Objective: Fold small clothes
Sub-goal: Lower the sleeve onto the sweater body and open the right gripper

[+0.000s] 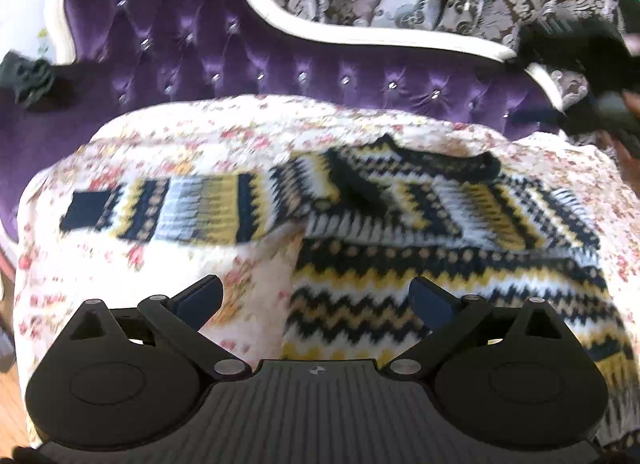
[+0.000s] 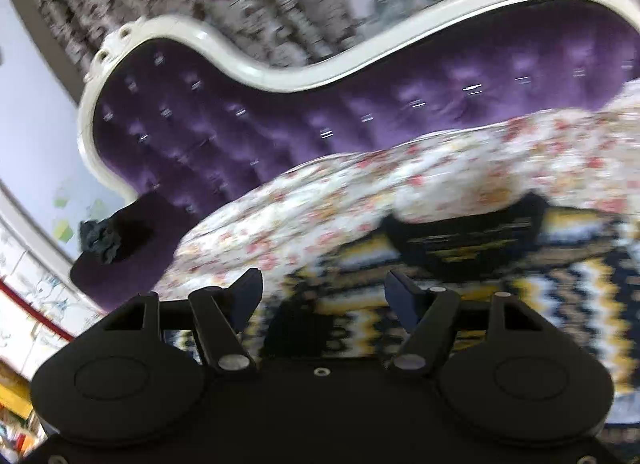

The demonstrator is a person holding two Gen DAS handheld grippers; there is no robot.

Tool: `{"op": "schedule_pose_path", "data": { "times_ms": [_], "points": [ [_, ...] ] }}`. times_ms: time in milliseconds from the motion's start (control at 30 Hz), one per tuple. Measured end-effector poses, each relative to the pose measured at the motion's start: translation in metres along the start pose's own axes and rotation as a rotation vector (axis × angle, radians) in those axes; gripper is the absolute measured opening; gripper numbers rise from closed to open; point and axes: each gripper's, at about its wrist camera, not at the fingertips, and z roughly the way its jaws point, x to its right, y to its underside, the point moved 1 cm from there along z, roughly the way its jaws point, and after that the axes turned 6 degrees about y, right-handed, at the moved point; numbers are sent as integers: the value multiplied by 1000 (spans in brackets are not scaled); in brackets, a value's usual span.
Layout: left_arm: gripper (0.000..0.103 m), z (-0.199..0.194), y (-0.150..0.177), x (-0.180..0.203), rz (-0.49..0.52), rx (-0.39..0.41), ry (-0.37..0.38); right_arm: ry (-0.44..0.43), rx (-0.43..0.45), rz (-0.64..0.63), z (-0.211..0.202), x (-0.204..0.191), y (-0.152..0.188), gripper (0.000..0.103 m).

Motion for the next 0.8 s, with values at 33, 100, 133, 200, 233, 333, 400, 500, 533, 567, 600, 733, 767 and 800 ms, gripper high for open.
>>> {"op": "schedule_pose_path", "data": {
  "times_ms": [33,100,133,200,233,333,400,500,533,567,600,733,767,800],
  "points": [
    [101,2,-5,4,6,4,7,25,7,7,-7,12,1,73],
    [101,6,-16,15,23,19,29,76,23,29,-21,39,4,75],
    [101,9,-20,19,30,23,39,106,34,51,-28,55,7,76],
    [101,18,-30,31,48,26,45,158,47,111,-40,88,15,76],
    [101,24,-35,38,58,29,52,180,55,140,-45,103,18,76],
    [101,44,-45,52,69,33,63,281,95,208,-57,145,29,76],
    [101,58,-48,58,64,23,75,338,117,244,-59,168,36,76],
    [101,86,-51,63,60,7,81,375,124,282,-55,195,44,76],
    [101,95,-52,65,66,-1,71,374,120,290,-52,201,46,76],
    [101,104,-51,65,71,-12,58,367,115,296,-48,205,48,76],
    [101,114,-50,64,76,-25,43,360,108,297,-46,209,51,76],
    [100,149,-40,55,81,-103,-15,337,54,257,-26,207,52,76],
    [102,155,-37,52,72,-129,-17,329,46,238,-23,207,52,76],
    [103,159,-33,49,58,-133,-12,322,38,225,-19,204,52,76]
  ]
}}
